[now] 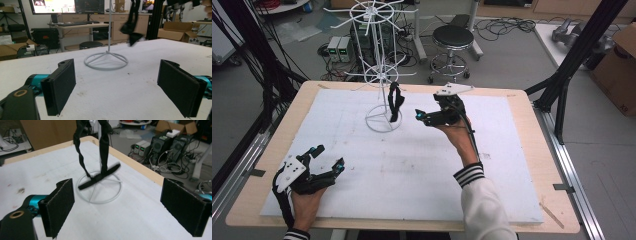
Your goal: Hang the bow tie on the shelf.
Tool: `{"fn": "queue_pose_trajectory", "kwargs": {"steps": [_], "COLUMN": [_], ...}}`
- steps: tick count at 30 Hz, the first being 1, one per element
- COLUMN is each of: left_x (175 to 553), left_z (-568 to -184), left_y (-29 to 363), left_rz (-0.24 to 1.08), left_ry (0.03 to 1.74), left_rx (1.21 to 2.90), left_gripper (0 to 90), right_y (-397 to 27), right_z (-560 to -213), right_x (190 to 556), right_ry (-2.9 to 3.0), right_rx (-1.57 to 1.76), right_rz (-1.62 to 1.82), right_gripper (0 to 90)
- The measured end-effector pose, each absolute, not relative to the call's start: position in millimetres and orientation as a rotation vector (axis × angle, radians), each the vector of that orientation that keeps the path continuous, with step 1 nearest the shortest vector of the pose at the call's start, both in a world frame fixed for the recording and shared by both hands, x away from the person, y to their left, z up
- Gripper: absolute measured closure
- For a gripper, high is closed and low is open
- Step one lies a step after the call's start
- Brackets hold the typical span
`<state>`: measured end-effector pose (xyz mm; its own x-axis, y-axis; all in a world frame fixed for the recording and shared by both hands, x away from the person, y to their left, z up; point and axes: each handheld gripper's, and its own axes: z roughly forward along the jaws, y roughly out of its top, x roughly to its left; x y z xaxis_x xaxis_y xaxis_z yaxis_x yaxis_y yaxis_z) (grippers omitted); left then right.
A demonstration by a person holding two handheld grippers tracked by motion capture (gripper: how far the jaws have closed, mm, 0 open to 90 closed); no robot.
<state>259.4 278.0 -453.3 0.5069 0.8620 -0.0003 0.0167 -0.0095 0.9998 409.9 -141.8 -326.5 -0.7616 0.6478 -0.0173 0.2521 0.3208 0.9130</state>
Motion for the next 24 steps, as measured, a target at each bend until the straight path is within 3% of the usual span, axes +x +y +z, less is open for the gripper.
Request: {"fn": "queue_pose_trajectory", "kwargs": {"steps": [9,24], "left_x": [259,258], "left_z": [-453,-454], "left_y": [278,278], "left_rz": [0.812,0.820], "left_ry": [0.813,0.813], "left_rx": [1.431,1.420], "left_gripper": [15.5,15.5], "right_y": [-195,-262], "right_z": [-334,-392], "right_x": [355,284], "right_ry": [2.155,1.968], "right_rx": [0.792,0.838], "right_rz": [1.418,1.528], "right_gripper": [11.0,11.0]}}
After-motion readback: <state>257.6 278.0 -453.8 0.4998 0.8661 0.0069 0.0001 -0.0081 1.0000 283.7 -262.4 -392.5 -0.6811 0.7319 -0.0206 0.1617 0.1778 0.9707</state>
